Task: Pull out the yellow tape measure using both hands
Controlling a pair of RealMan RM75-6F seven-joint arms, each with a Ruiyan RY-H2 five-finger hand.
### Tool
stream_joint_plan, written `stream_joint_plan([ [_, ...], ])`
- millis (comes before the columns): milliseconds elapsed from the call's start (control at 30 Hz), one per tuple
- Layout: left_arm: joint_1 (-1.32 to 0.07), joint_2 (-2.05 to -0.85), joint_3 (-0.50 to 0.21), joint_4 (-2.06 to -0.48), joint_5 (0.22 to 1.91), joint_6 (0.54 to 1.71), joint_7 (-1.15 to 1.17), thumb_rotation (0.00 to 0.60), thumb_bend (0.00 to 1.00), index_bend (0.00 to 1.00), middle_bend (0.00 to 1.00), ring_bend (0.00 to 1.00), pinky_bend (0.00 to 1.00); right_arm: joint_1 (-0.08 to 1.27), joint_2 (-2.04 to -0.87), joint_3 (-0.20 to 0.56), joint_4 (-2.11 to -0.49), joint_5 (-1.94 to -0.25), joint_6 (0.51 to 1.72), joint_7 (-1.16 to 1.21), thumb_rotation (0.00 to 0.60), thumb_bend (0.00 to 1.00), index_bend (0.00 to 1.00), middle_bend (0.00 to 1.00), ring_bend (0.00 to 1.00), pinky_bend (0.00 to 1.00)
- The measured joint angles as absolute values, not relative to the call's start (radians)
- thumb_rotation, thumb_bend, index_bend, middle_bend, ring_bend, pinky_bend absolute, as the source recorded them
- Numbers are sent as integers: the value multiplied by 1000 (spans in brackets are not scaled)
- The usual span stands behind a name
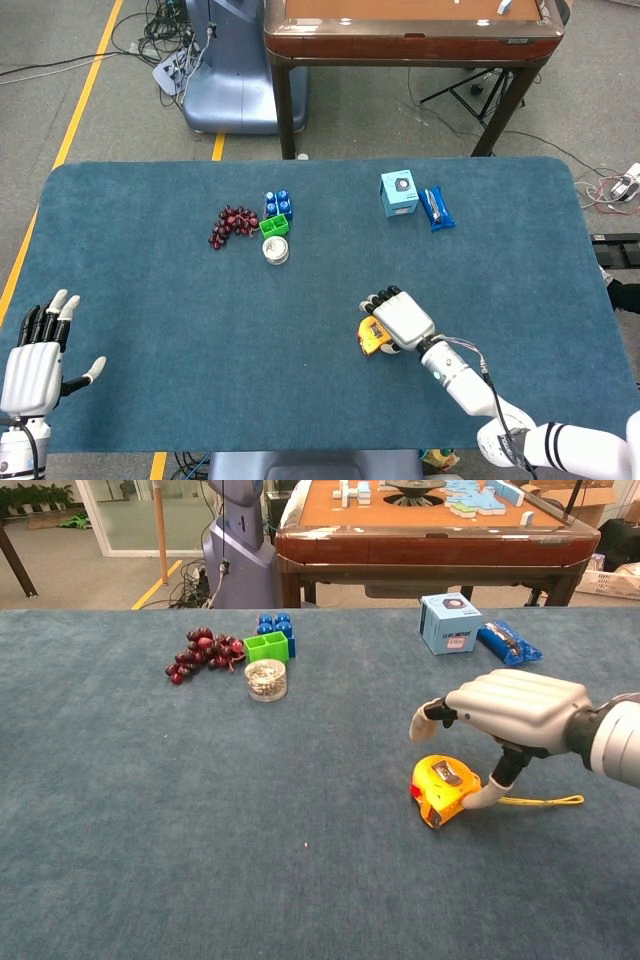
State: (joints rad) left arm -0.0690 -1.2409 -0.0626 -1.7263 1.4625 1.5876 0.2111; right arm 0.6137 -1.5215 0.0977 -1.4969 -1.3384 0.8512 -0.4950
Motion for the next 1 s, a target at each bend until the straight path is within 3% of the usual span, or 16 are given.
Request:
stream_joint_plan([
  [600,-70,-1252,-70,-1734,1458,1569,209,600,198,40,0,0,0,641,-1537,47,-1466,-1356,849,-448,600,200,286,314,266,240],
  [1000,-64,-1248,-68,-1741,1463,1571,210,600,198,39,0,0,0,621,-1491,8,-1526,-1356,879,-463,600,227,286,325,266,240],
])
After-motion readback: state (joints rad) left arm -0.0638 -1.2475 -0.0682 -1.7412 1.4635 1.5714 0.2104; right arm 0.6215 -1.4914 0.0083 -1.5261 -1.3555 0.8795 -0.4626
